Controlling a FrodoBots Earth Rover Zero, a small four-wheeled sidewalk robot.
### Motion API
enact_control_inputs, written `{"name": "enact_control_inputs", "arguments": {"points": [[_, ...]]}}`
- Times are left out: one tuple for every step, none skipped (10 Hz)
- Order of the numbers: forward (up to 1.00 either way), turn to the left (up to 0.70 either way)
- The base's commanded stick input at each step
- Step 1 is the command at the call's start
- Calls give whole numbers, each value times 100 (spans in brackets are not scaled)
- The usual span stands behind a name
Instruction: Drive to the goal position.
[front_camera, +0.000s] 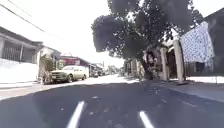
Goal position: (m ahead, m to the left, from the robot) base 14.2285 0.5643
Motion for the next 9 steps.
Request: {"name": "enact_control_inputs", "arguments": {"points": [[50,-50],[50,-50],[50,-50],[50,-41],[50,0],[50,0],[50,0],[50,0],[50,0]]}}
